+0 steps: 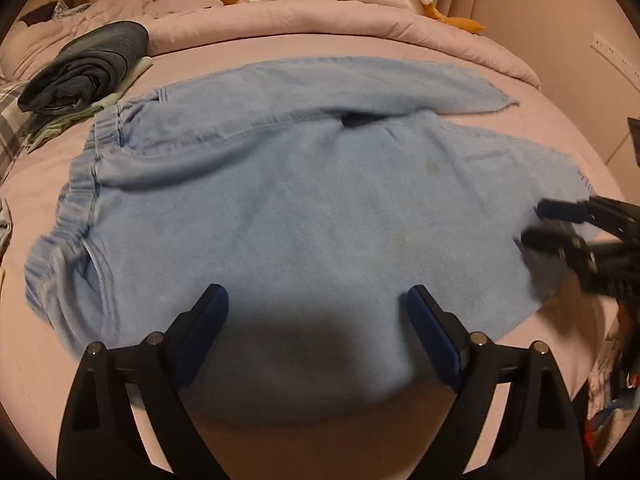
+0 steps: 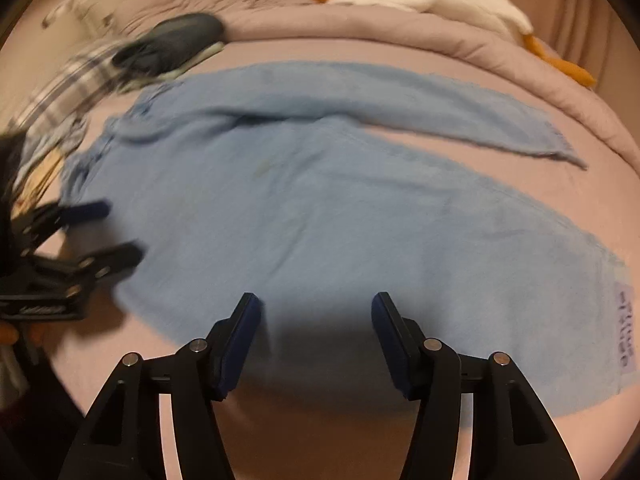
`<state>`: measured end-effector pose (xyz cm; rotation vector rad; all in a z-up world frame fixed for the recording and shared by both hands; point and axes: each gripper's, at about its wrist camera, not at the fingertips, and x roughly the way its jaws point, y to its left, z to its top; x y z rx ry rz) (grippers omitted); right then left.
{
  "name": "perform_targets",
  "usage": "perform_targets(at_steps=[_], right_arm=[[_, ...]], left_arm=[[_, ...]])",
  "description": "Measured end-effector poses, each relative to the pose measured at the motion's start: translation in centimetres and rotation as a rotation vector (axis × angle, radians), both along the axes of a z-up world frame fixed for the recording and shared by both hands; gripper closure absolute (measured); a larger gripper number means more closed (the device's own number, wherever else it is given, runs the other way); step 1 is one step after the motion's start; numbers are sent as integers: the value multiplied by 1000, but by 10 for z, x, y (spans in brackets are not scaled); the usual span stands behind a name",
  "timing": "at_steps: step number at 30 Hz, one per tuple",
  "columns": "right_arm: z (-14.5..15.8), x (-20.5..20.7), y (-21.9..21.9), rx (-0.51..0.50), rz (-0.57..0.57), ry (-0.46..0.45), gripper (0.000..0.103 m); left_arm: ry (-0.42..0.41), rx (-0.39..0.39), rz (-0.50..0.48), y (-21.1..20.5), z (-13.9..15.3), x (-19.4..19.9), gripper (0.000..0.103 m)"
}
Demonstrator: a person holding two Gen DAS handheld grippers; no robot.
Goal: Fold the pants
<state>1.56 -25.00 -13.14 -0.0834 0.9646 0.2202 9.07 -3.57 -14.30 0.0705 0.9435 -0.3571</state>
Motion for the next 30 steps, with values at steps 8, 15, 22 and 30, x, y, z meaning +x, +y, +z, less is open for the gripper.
perform_targets(at_steps=[8, 15, 22, 30], right_arm=[[34, 87, 3, 13, 71, -136, 46], [34, 203, 45, -137, 249, -152, 46], [14, 299, 63, -188, 330, -40, 46], [-2, 322, 56, -122, 385, 144, 59]], left_arm=[[-82, -43, 121, 49, 52, 96, 13], [-26, 36, 139, 86, 48, 199, 16], [92, 24, 4, 103, 29, 252, 18], [182, 80, -55, 107, 9, 264, 58]])
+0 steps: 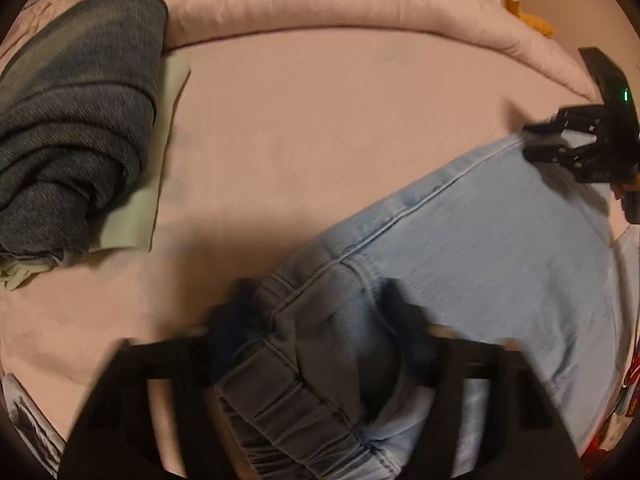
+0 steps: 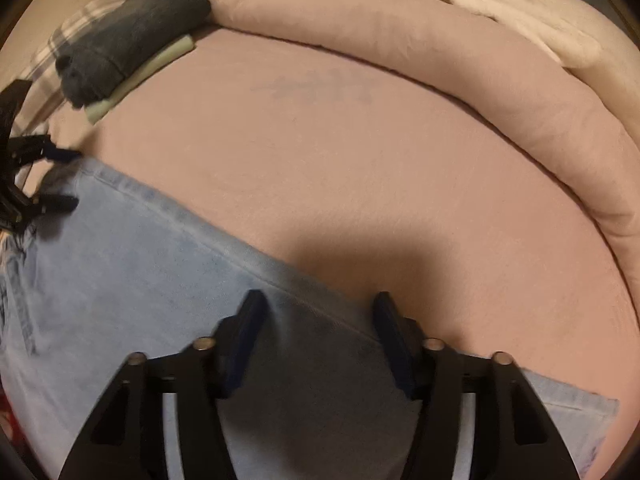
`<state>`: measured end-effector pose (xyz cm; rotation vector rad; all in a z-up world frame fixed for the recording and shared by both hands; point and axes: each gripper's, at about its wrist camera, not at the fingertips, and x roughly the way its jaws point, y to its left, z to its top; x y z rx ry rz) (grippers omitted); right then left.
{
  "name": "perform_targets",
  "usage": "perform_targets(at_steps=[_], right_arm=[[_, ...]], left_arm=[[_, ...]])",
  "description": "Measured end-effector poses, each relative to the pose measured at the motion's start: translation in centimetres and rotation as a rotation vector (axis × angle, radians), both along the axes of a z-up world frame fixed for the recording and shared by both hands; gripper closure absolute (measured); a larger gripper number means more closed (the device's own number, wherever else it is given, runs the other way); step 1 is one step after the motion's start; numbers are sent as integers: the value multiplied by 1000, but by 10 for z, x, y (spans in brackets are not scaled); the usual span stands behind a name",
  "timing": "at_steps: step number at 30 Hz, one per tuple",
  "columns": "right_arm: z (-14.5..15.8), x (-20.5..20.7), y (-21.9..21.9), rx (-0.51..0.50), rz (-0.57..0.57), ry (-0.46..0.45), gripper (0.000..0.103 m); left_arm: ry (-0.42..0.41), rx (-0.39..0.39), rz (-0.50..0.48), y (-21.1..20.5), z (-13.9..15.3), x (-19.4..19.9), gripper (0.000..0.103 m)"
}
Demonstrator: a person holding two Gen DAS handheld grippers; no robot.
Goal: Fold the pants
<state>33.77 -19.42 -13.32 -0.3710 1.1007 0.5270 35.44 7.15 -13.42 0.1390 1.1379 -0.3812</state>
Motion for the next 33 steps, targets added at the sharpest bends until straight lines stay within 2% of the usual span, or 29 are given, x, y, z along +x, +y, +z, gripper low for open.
perform_targets(at_steps=[1, 2, 5, 7, 12, 14, 16, 17, 19, 21, 24, 26, 29, 31, 33], right_arm=[[2, -6, 4, -18, 28, -10, 78], [3, -11, 9, -56, 50, -25, 90], [8, -32, 20, -142, 83, -89, 96], [18, -42, 23, -167, 70, -143, 97], [56, -63, 30, -235, 14, -314, 97], [46, -66, 33, -273, -7, -298, 97], [31, -67, 41, -326, -2, -269, 97], [30, -70, 46, -353, 2, -277, 97], [40, -86, 44, -355, -19, -324, 98], [65, -104, 35, -311, -46, -377, 97], [106, -129, 28, -255, -61, -477, 97], [126, -168, 23, -237, -55, -544, 97], [135, -219, 12, -213, -41, -584, 97], [131, -251, 9, -211, -20, -595, 97], [117, -292, 6, -207, 2, -572, 97]], left_arm=[[-9, 3, 18, 2, 3, -1, 75], [-22, 26, 40, 6, 5, -2, 81], [-32, 21, 79, 11, 11, -6, 84], [-78, 58, 85, 4, 21, -14, 85], [-269, 164, 81, -10, 52, -40, 84], [-242, 253, 60, -18, 38, -37, 84], [-253, 354, 43, -25, 30, -46, 86], [-271, 365, 41, -25, 34, -53, 86], [-305, 335, 55, -19, 52, -63, 86], [-374, 307, 47, -13, 73, -83, 86], [-477, 309, 20, -15, 97, -121, 86], [-539, 302, -3, -16, 106, -152, 86], [-628, 297, -58, -16, 111, -199, 86], [-701, 330, -128, -19, 103, -236, 86], [-715, 360, -173, -21, 92, -262, 86]])
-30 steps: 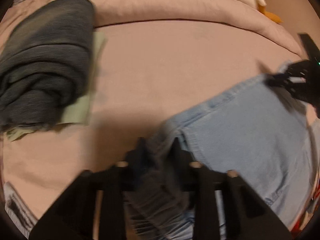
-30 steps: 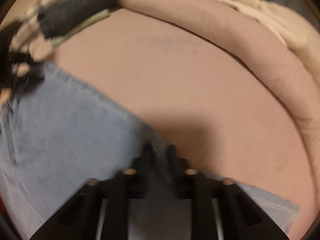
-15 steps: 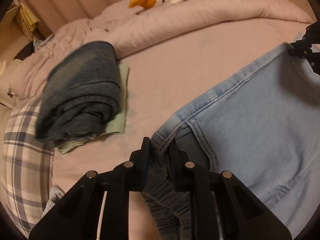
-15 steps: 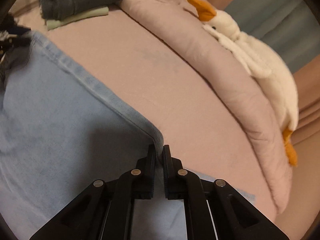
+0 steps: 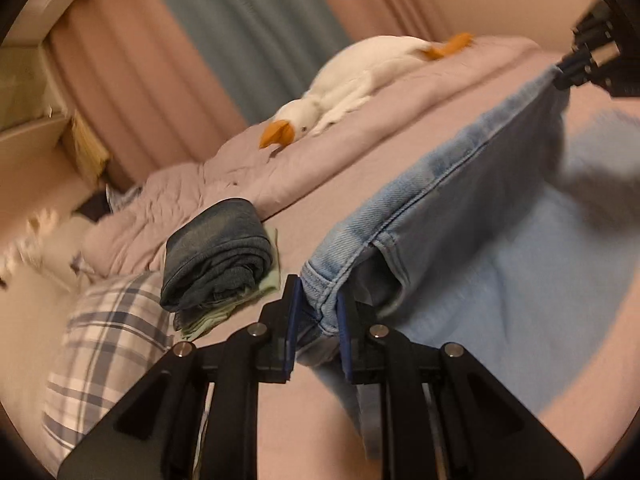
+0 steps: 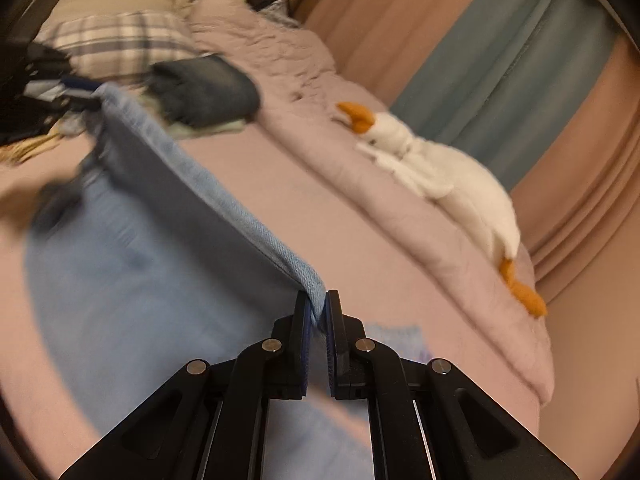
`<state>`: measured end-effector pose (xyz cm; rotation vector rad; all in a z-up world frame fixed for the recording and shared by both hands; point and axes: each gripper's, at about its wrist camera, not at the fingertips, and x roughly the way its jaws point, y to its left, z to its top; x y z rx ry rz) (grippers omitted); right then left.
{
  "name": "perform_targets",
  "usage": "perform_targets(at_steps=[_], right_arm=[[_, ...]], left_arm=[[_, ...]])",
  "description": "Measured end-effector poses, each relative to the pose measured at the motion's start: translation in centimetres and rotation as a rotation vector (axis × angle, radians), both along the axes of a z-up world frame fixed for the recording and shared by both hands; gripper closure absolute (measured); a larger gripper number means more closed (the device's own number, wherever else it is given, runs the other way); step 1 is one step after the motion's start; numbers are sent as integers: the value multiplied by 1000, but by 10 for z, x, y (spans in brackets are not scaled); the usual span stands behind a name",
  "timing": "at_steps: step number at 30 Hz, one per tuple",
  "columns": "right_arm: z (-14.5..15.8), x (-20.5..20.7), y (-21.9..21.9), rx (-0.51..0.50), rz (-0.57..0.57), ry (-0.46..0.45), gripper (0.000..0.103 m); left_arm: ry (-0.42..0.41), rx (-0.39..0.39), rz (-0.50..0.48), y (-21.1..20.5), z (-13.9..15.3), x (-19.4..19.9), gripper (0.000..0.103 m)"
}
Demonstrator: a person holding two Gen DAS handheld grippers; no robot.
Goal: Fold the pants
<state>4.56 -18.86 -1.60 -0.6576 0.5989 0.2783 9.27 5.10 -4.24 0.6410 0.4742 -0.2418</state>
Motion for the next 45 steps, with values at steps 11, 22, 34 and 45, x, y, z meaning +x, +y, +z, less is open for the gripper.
perform_targets(at_steps=[11, 22, 34, 45], right_arm=[[-113, -75, 20, -130, 85, 202, 97], [-128, -75, 12, 0, -21, 239, 92], [-67, -11, -107, 649, -413, 353, 53], [-104, 146, -113, 480, -729, 406, 53]], left_arm=[[121, 189, -27, 1, -97, -62, 88], [254, 66, 65, 20, -102, -61, 81], [350, -414, -16, -51, -46, -43, 52], [565, -447, -104, -163, -102, -19, 52]])
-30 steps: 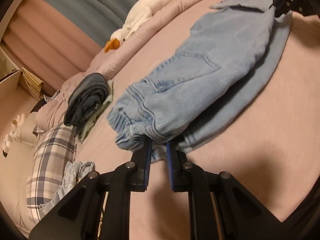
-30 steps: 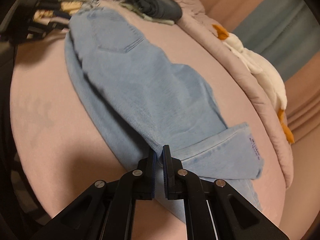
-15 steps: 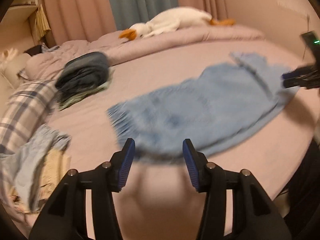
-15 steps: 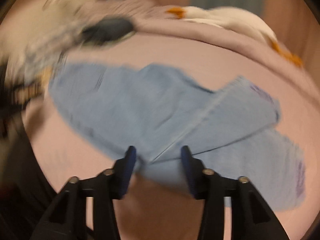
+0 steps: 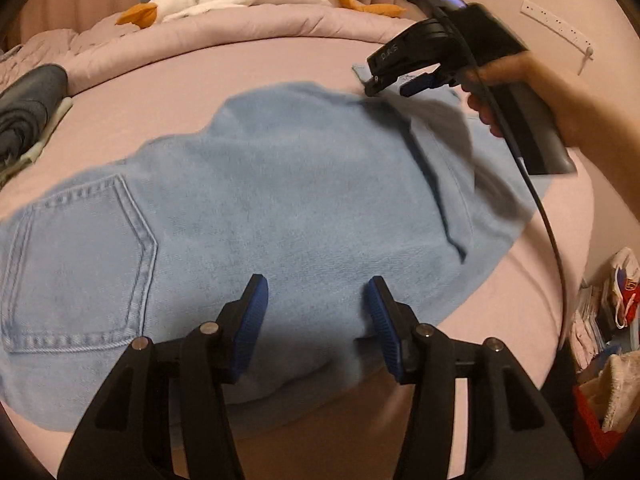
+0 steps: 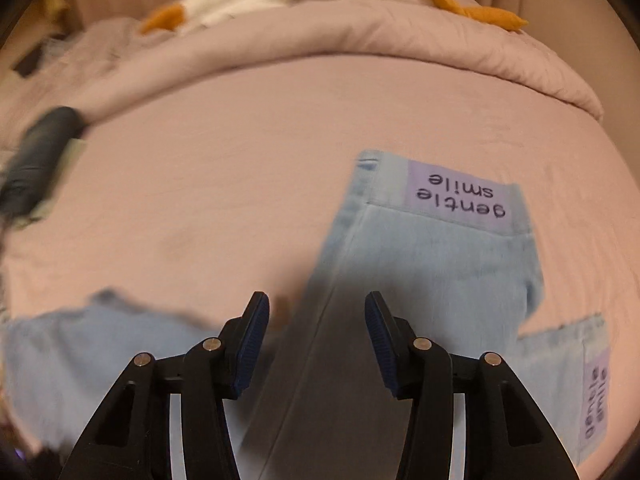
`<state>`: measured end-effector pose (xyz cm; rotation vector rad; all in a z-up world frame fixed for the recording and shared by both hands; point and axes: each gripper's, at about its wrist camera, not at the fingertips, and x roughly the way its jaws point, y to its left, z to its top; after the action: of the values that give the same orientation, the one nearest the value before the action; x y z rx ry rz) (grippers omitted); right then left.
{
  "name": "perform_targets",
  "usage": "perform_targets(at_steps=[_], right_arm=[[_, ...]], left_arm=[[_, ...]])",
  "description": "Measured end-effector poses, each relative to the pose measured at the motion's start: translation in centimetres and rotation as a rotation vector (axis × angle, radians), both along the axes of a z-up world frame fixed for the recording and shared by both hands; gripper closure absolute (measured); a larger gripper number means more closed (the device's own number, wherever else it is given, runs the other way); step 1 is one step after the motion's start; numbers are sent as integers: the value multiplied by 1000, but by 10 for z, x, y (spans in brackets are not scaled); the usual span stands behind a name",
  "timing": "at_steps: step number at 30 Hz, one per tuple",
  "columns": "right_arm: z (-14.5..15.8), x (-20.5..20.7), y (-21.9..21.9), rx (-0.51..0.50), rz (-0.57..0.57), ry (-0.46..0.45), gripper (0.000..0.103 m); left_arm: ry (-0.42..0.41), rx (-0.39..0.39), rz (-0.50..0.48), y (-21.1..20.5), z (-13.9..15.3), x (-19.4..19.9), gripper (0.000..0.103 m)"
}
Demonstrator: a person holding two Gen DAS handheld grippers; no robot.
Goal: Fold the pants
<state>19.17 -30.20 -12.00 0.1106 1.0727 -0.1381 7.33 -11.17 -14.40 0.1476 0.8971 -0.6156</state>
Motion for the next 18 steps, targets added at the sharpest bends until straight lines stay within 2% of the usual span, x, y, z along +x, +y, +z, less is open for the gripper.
perform_targets(at_steps=[1, 3, 4, 5, 6, 10, 14, 16, 18], right_arm=[[-11, 9, -1, -47, -22, 43, 53], [-18, 9, -4, -69, -14, 27, 54], [-18, 6, -4, -72, -5, 5, 66], [-16, 2, -6, -62, 2, -15, 92], [-14, -2, -10, -41, 0, -27, 97], [13, -45, -51, 116, -112, -163, 97], [42, -139, -102, 305, -234, -368, 97], [36, -185, -122, 383, -318, -422, 97], [11, -214, -144, 455, -392, -414, 97]], left_arm=[[-10, -3, -4, 0, 0, -2, 52], [4, -9, -9, 1, 0, -2, 52], [15, -17, -9, 2, 1, 0, 52], [26, -25, -6, 1, 1, 1, 52], [28, -26, -5, 2, 1, 2, 52], [14, -10, -5, 9, 2, 6, 52], [20, -22, 1, 16, 3, 7, 52], [19, -15, -1, 17, 4, 6, 52], [20, -2, -2, 15, 5, 6, 52]])
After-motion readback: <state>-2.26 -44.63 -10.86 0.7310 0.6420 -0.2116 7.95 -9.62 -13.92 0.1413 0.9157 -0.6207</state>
